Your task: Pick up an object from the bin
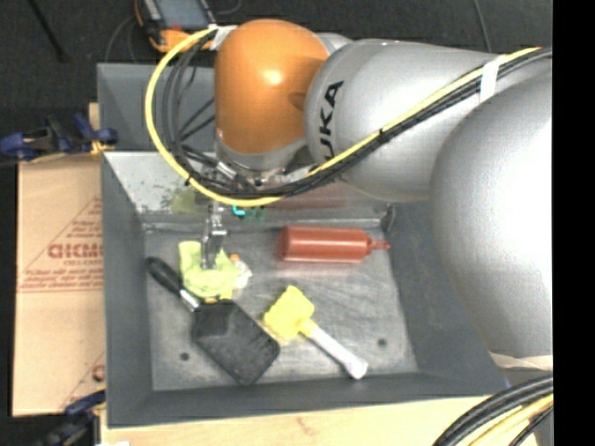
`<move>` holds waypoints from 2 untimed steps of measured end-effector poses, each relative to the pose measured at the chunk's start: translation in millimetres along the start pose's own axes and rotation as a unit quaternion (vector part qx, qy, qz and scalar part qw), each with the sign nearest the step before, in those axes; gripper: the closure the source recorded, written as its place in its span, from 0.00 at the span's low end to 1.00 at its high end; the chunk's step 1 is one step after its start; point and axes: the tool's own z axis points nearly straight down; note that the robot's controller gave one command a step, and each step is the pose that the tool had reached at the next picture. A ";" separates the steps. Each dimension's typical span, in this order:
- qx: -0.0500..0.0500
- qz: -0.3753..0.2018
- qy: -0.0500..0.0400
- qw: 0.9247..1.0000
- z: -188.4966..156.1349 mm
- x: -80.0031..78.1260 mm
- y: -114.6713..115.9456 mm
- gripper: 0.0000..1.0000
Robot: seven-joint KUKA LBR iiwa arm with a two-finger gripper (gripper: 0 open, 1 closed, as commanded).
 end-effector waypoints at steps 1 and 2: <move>-0.001 0.001 -0.004 1.000 -5.0 -1.7 -0.8 0.00; -0.002 0.001 -0.008 1.000 1.6 -0.6 -0.5 0.00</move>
Offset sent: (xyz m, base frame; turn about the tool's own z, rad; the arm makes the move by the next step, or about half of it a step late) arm -0.0264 0.0037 -0.0875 -0.0213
